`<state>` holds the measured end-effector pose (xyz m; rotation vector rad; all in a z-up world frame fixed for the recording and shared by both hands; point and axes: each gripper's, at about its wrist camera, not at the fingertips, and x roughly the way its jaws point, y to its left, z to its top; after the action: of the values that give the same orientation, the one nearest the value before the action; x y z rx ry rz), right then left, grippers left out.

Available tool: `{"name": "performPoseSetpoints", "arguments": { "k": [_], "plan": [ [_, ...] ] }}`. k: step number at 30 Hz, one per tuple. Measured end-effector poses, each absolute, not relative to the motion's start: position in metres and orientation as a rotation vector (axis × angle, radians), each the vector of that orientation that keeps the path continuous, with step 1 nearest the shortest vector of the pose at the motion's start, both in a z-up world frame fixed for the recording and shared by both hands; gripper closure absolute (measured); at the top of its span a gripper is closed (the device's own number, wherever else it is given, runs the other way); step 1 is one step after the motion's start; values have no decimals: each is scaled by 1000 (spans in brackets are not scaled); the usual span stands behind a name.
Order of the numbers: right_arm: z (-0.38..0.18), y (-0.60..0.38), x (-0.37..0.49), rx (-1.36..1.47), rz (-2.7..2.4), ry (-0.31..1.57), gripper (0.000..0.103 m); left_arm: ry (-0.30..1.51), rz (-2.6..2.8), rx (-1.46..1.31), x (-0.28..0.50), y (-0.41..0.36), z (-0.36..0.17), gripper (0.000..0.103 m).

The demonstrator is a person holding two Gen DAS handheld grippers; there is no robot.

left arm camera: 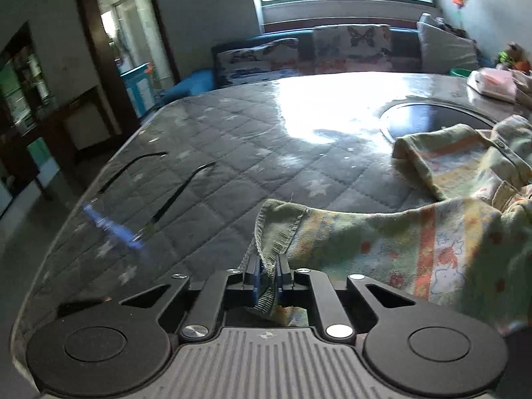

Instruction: Fold clothes

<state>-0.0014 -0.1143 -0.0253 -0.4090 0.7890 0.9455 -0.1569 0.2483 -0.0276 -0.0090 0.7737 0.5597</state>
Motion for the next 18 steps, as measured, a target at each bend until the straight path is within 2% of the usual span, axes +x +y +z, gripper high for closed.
{"name": "performPoseSetpoints", "arguments": {
  "k": [7,8,18],
  "plan": [
    [-37,-116,-14,-479,997,826,22,741,732,-57,-213,247,-2,95],
    [-37,-117,-16,-485,1008,827,22,752,755,-32,-215,248,-3,102],
    [-24,-120,-22,-478,1029,804,22,781,705,-37,-196,239,-5,99]
  ]
}}
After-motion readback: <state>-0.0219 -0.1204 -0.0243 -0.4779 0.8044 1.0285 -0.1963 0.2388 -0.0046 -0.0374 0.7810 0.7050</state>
